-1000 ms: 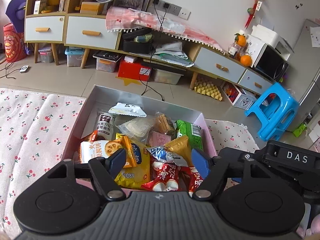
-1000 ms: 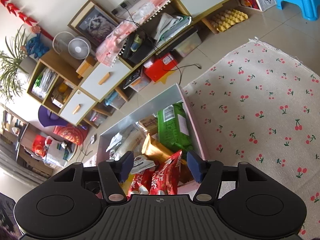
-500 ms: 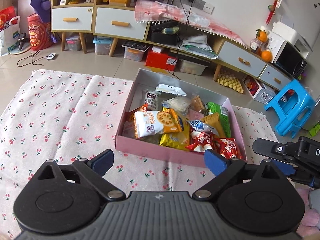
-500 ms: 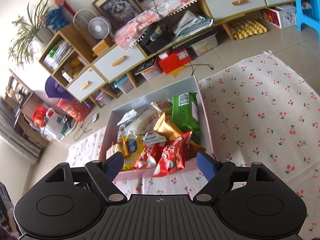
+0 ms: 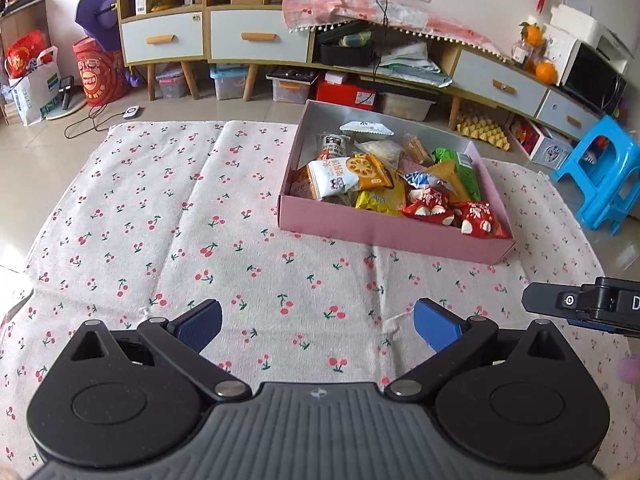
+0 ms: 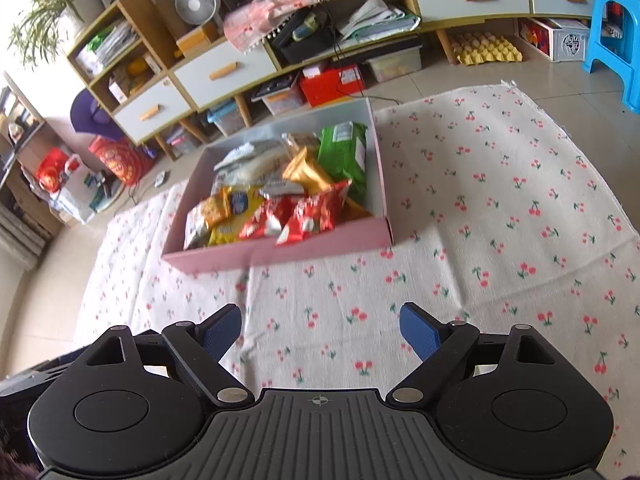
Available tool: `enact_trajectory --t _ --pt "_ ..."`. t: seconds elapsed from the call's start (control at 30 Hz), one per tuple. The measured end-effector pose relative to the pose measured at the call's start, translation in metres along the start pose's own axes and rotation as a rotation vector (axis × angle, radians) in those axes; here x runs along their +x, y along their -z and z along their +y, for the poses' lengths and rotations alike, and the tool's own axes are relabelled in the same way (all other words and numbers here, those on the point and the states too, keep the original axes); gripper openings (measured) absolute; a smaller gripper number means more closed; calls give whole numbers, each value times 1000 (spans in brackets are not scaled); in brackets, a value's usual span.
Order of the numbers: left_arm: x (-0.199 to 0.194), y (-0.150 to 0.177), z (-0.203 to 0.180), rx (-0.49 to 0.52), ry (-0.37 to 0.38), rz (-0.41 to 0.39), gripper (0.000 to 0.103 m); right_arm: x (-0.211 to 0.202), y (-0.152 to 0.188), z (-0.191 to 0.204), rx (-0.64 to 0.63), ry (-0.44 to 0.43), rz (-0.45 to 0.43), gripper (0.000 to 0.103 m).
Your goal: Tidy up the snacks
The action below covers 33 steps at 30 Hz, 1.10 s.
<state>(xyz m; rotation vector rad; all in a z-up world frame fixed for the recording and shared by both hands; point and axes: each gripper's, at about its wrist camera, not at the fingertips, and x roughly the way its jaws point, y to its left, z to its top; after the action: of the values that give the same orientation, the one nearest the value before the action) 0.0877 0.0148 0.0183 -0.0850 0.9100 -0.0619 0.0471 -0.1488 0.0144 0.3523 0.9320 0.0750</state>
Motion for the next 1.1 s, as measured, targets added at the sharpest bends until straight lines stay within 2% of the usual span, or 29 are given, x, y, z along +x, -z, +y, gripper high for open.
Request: enact_trajectory --t 0.3,0.53,1.1 --pt "-13 18 3 50 -58 -3 102 -4 24 23 -139 79 -13 89" --pt "-16 20 4 39 -78 -5 102 -2 30 37 -226 107 -23 89" --pt "-18 22 -5 39 -56 4 102 3 31 32 -211 114 -1 89"
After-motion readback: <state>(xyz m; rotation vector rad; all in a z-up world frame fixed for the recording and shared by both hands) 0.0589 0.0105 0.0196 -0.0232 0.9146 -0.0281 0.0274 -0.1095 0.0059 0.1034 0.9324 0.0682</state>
